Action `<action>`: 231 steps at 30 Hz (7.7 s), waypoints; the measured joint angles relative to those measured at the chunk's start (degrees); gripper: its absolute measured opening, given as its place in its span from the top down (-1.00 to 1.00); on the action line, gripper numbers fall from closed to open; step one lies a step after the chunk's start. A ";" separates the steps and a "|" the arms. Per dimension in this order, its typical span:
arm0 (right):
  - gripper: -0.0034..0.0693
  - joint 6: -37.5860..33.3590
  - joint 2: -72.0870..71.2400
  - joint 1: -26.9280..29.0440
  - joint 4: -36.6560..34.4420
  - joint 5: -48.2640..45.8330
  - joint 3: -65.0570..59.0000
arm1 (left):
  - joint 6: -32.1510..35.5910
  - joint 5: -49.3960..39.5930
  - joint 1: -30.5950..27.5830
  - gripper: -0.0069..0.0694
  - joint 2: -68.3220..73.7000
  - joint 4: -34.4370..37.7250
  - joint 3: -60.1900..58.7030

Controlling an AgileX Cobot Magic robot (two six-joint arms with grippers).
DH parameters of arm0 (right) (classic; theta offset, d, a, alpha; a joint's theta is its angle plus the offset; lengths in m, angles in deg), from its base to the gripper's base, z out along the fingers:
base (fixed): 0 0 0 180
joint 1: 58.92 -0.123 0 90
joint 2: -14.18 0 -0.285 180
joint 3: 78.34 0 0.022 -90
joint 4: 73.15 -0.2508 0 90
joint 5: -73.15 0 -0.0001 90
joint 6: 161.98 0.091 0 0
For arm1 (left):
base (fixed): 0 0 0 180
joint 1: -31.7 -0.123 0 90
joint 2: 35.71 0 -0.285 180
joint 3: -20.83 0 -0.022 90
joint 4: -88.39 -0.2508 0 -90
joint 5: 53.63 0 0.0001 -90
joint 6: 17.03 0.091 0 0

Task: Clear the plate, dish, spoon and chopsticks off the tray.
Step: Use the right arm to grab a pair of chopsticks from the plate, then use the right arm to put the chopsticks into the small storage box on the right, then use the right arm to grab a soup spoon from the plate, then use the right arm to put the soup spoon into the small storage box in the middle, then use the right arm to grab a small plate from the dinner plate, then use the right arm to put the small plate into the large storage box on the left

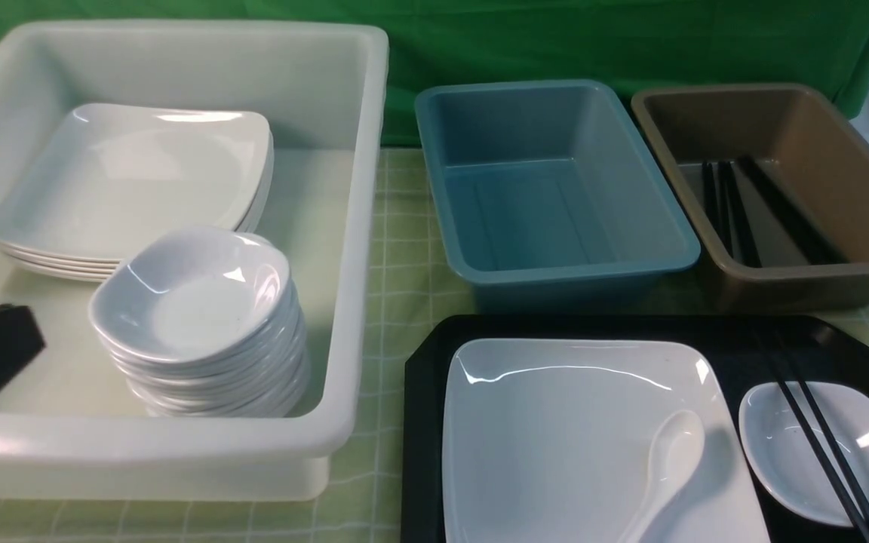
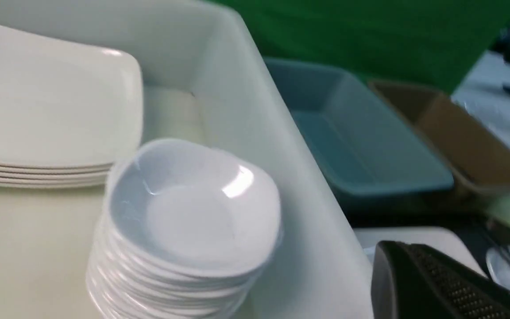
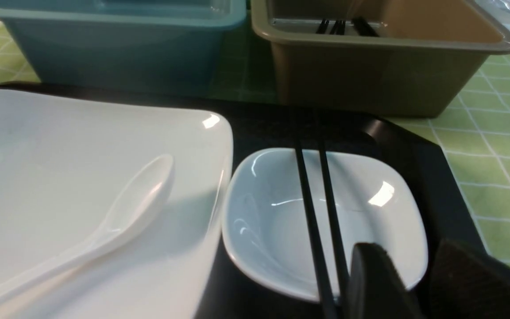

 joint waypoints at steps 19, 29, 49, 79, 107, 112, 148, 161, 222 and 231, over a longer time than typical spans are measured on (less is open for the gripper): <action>0.48 23.63 5.03 -2.42 -13.19 5.07 7.86 | 6.85 5.95 25.64 0.79 18.47 -4.22 6.95; 0.32 1.20 47.71 -8.11 -7.80 -30.75 39.93 | 10.77 9.75 25.64 0.79 17.22 -4.22 6.95; -0.36 0.85 88.70 -2.62 2.76 -26.51 49.79 | 11.54 7.71 25.64 0.79 13.01 -4.11 7.01; 0.53 -9.82 81.78 -5.33 -5.23 -32.82 52.56 | 11.72 13.22 25.64 0.79 12.99 -3.31 7.01; -0.29 -9.91 112.18 5.64 -14.25 -19.64 95.98 | 22.52 16.57 25.64 0.79 12.94 0.30 11.70; 0.04 -10.29 103.43 4.43 -12.27 -30.39 94.08 | 22.75 14.82 25.64 0.79 12.94 -2.97 11.70; 0.36 24.94 94.93 -26.43 -6.04 -18.83 49.72 | 22.05 9.00 25.64 0.79 12.94 -2.75 11.02; 0.67 15.32 88.88 -24.02 -6.48 -18.92 66.84 | 22.72 9.61 25.64 0.79 12.94 -2.75 11.02; 0.40 -0.37 91.36 -16.65 19.77 -22.65 46.06 | 21.75 8.87 25.64 0.79 13.56 -6.87 9.30; 0.74 3.77 79.34 -25.67 16.43 -41.55 63.52 | 20.35 8.56 25.64 0.79 13.56 -9.73 9.37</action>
